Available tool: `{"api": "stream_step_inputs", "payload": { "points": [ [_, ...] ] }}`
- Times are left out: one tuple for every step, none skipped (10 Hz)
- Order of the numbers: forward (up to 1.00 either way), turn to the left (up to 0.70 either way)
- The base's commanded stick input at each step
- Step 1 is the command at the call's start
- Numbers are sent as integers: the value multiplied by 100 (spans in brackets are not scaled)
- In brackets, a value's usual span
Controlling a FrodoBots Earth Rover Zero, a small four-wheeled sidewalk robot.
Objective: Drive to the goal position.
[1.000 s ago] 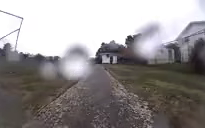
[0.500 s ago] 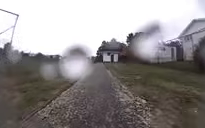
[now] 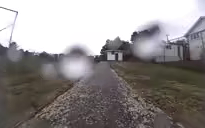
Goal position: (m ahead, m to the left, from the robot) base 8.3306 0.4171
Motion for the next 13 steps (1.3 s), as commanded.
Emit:
{"api": "stream_step_inputs", "payload": {
  "points": [
    [85,0],
    [85,0],
    [85,0],
    [85,0],
    [85,0],
    [85,0],
    [85,0],
    [85,0],
    [85,0],
    [85,0],
    [85,0],
    [85,0],
    [85,0]
  ]
}}
